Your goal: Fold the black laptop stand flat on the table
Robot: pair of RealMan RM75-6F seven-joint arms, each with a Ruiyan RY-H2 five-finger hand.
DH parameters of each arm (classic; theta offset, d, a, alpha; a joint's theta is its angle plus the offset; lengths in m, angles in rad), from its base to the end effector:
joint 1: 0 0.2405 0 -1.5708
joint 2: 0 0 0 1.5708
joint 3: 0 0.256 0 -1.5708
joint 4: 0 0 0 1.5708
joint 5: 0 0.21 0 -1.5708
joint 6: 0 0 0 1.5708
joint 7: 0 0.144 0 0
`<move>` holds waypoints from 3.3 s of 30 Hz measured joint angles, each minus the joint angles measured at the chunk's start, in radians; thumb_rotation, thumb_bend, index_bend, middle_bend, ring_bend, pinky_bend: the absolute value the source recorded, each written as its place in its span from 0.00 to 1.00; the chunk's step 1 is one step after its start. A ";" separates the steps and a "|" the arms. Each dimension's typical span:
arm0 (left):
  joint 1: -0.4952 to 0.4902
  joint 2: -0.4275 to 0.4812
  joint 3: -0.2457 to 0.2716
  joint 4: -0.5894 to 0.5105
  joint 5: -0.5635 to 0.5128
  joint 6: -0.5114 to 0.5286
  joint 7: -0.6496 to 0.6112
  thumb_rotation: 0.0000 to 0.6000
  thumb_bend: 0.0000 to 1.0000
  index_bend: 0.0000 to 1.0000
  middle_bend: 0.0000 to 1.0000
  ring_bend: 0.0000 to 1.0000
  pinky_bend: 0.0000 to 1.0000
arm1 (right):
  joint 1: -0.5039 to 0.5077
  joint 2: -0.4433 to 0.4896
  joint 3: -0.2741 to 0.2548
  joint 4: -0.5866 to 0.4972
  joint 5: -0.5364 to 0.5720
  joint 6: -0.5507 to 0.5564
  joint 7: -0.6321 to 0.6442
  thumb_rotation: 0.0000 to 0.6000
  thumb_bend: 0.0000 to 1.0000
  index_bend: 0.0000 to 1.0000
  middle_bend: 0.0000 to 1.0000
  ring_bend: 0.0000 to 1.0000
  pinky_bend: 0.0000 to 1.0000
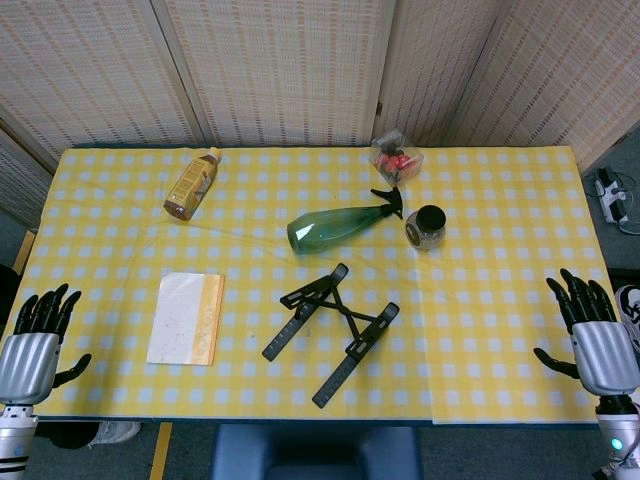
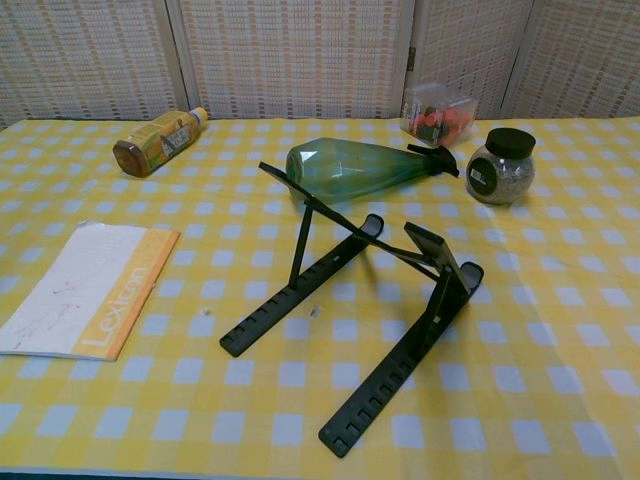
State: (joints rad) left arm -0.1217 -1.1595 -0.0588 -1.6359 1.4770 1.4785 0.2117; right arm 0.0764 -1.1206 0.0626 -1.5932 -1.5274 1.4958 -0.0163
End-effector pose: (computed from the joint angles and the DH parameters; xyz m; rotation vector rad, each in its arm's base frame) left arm -0.2983 0.1933 0.1454 -1.4349 -0.7782 -0.8138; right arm -0.3107 -0.1812 0.1621 1.3989 -0.8544 0.9058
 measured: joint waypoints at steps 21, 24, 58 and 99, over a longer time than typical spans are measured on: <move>0.017 -0.021 -0.009 0.015 -0.005 0.039 -0.006 1.00 0.25 0.00 0.04 0.01 0.00 | 0.118 -0.003 -0.027 -0.042 -0.103 -0.150 0.073 1.00 0.17 0.00 0.00 0.02 0.00; 0.020 -0.020 -0.009 0.016 -0.004 0.044 -0.010 1.00 0.25 0.00 0.04 0.01 0.00 | 0.166 -0.009 -0.032 -0.059 -0.127 -0.211 0.093 1.00 0.16 0.00 0.00 0.02 0.00; 0.027 -0.018 0.002 0.013 0.003 0.036 -0.039 1.00 0.25 0.00 0.04 0.00 0.00 | 0.565 -0.407 0.019 0.314 -0.085 -0.576 0.175 1.00 0.17 0.00 0.00 0.01 0.00; 0.023 -0.015 0.001 0.027 0.012 0.031 -0.075 1.00 0.25 0.00 0.04 0.00 0.00 | 0.664 -0.425 0.030 0.137 -0.023 -0.539 0.190 1.00 0.16 0.00 0.00 0.04 0.00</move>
State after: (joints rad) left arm -0.0991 -1.1745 -0.0580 -1.6093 1.4893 1.5093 0.1364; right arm 0.7403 -1.5456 0.0926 -1.4563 -1.5500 0.9573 0.1733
